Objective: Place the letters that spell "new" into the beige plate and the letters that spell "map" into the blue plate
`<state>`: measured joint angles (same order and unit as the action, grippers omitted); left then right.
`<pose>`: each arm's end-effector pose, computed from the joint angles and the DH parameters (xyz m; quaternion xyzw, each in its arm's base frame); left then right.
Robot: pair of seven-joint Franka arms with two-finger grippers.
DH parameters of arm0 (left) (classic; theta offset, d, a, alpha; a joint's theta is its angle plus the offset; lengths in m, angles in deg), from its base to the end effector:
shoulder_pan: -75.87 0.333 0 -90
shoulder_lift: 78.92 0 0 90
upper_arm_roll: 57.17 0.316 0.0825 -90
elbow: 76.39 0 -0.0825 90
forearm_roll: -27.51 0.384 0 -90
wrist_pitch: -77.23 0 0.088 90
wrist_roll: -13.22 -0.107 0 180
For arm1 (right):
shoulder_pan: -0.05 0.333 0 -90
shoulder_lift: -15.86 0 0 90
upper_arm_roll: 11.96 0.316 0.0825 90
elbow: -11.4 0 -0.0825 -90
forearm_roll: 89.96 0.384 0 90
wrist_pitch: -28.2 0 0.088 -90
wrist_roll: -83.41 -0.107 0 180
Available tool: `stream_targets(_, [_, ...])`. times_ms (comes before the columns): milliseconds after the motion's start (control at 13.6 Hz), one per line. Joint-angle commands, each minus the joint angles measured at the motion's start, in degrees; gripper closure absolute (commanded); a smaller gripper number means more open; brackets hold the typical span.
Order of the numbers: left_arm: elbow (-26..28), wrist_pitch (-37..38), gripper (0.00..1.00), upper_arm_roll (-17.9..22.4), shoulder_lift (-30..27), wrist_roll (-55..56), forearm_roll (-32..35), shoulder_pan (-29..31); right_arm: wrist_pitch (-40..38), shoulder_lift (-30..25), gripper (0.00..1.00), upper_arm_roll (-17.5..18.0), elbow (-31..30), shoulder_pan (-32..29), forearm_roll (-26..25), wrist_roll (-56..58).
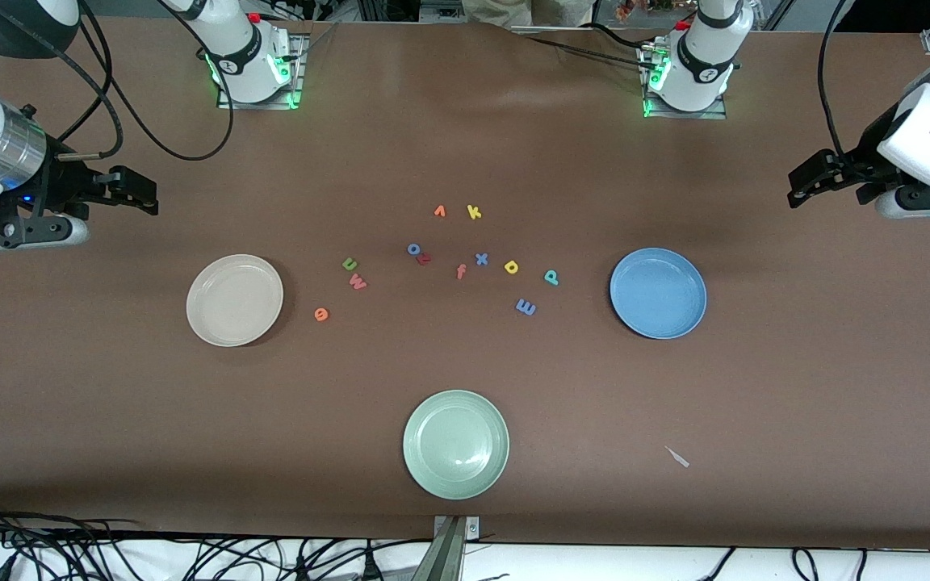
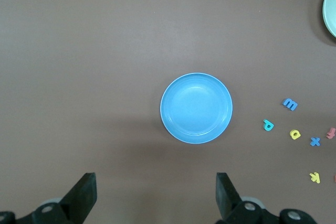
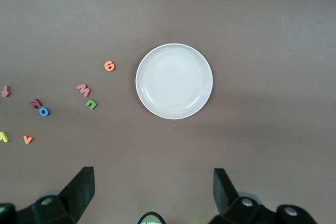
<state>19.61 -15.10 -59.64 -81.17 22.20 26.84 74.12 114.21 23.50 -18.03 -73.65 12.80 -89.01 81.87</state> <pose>0.5423 -0.0417 0.6000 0.9990 0.0419 -0.0129 0.0035 0.5813 0.0741 0.5835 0.9973 0.0449 -0.0578 0.0029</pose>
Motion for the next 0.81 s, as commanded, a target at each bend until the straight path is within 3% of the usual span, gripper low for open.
stream_targets(0, [-0.2, -0.4, 0.00, -0.2, 0.1, -0.4, 0.8, -0.1, -0.7, -1.4, 0.00, 0.4, -0.7, -0.4, 1.0, 0.4])
stream_targets(733, [-0.2, -0.4, 0.00, -0.2, 0.1, -0.3, 0.8, -0.1, -0.8, -1.4, 0.00, 0.4, -1.2, -0.4, 1.0, 0.4])
